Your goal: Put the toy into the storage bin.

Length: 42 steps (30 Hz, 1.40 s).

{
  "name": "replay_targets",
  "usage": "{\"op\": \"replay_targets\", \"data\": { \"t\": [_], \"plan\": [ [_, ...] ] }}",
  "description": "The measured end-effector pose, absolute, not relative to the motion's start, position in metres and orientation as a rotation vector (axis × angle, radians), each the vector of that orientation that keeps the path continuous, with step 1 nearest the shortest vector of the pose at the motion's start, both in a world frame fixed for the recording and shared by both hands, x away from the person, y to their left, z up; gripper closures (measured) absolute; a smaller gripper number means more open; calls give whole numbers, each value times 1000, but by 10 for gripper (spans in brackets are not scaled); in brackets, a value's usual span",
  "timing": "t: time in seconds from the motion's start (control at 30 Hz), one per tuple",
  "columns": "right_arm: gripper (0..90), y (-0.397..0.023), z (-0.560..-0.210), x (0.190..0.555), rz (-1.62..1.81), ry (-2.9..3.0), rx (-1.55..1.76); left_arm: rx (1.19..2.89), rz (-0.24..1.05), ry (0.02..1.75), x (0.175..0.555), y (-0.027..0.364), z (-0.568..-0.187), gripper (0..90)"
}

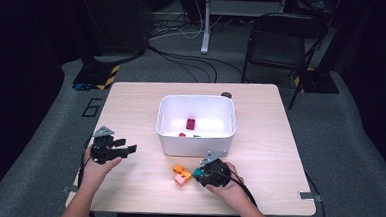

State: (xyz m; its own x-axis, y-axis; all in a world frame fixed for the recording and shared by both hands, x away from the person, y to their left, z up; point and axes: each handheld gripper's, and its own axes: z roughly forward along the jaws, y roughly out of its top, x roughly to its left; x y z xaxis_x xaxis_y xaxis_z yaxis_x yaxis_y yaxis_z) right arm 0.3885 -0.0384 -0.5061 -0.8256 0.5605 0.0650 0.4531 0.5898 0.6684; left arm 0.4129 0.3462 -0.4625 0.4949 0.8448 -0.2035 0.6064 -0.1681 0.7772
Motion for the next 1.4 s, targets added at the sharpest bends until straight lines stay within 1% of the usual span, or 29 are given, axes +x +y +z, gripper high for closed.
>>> {"op": "replay_targets", "data": {
  "t": [0.13, 0.57, 0.97, 1.07, 1.4],
  "plan": [
    [584, -40, -498, 387, 1073, 2660, 860, 1881, 347, 1204, 413, 347, -462, 359],
    [584, -46, -457, 382, 1132, 2656, 817, 1886, 343, 1209, 413, 346, -463, 359],
    [584, -53, -431, 384, 1171, 2676, 820, 1887, 338, 1214, 413, 347, -463, 359],
    [584, -54, -418, 383, 1187, 2673, 800, 1886, 340, 1215, 413, 347, -464, 359],
    [584, -57, -391, 382, 1218, 2692, 768, 1885, 340, 1216, 413, 347, -464, 359]
  ]
}}
